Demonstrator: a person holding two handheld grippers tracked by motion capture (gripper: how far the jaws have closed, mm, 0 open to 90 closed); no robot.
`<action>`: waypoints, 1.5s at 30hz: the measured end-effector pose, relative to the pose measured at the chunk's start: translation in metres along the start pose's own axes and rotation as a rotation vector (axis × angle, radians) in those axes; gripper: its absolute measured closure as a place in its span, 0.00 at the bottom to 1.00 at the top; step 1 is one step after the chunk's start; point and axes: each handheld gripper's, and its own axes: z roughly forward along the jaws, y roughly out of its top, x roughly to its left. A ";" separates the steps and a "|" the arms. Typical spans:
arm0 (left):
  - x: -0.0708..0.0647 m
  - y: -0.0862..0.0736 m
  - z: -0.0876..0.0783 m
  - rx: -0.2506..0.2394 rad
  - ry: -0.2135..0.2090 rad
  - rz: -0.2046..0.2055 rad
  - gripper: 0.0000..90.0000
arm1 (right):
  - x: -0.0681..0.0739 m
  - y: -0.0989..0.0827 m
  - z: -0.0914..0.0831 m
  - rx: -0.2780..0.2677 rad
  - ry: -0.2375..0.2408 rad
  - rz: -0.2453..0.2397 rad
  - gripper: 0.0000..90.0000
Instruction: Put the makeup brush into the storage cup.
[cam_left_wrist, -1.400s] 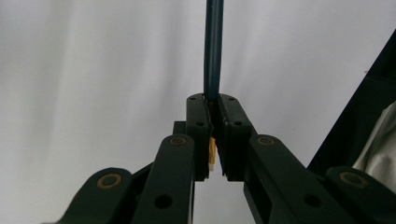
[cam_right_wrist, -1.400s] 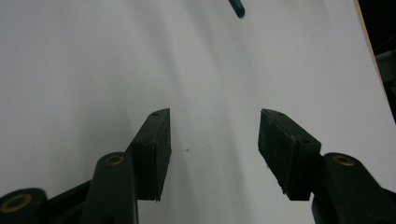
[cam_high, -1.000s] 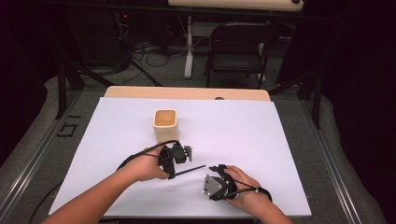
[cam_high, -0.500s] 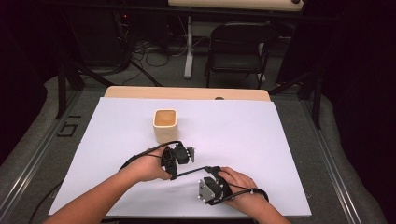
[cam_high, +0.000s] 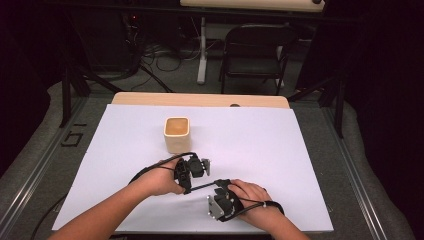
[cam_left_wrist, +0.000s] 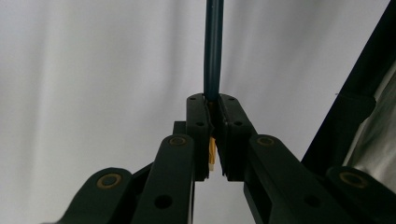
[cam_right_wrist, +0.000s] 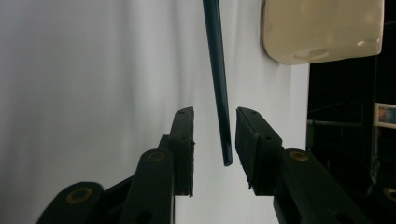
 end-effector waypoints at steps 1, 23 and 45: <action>0.000 0.000 0.000 0.000 0.002 0.001 0.94 | 0.001 0.001 0.000 0.003 -0.002 -0.006 0.76; -0.004 0.004 0.002 0.009 -0.010 0.007 0.94 | 0.005 0.013 0.005 0.051 -0.035 -0.162 0.91; -0.003 0.002 0.002 0.000 -0.016 0.003 0.94 | 0.005 0.017 0.012 0.058 -0.040 -0.186 0.94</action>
